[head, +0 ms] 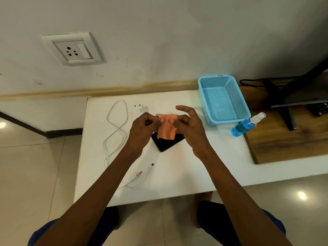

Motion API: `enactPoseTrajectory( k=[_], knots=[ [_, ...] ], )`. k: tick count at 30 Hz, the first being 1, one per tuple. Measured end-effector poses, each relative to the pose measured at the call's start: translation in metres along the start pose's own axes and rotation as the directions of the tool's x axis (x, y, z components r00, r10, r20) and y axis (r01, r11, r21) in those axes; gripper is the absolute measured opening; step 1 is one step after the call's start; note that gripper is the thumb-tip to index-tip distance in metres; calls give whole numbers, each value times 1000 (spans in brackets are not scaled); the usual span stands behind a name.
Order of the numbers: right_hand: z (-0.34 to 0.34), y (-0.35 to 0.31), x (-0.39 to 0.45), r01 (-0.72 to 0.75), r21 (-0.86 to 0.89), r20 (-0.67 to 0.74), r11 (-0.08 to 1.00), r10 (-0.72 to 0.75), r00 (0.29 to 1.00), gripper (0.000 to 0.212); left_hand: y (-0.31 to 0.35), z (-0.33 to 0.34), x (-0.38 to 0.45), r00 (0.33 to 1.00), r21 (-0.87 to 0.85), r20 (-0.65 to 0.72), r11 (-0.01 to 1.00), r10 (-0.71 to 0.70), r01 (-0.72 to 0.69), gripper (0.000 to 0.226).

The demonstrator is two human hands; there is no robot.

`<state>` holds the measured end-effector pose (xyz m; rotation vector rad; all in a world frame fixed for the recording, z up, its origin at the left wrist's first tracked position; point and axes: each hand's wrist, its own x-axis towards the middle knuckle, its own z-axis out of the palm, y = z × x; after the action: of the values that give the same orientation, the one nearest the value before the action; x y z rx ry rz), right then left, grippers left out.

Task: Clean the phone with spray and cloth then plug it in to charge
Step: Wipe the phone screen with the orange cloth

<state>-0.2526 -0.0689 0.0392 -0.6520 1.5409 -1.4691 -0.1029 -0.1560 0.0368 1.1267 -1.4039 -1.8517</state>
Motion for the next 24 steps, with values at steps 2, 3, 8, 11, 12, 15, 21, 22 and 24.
enactPoseTrajectory(
  k=[2,3,8,11,12,15,21,22,24],
  knots=[
    [0,1,0,20,-46,0,999,-20,1000,34,1,0,-1,1000,-8,-10,1000,-3,3,20],
    [-1,1,0,28,-35,5,999,-28,1000,30,2,0,-1,1000,-15,-18,1000,-2,2,19],
    [-2,0,1,68,14,7,998,-68,998,19,4,-4,-1,995,-74,45,994,85,-81,24],
    [-3,2,1,89,-52,22,995,-88,996,22,3,-4,1,992,59,36,991,118,-120,27],
    [-3,2,2,88,-69,35,994,-86,996,23,2,-3,1,993,94,18,988,118,-119,27],
    [-2,4,2,96,-247,96,964,-75,993,36,0,-4,2,986,268,-45,953,160,-143,24],
    [3,8,-1,275,-651,59,708,-313,948,16,-3,-7,1,939,519,-37,810,342,-274,13],
    [2,7,1,256,-621,28,741,-305,952,14,-4,-7,1,945,518,-33,814,326,-263,13],
    [-1,6,2,175,-495,-14,851,-209,978,13,-3,-7,2,972,422,-29,884,235,-201,17]
  ],
)
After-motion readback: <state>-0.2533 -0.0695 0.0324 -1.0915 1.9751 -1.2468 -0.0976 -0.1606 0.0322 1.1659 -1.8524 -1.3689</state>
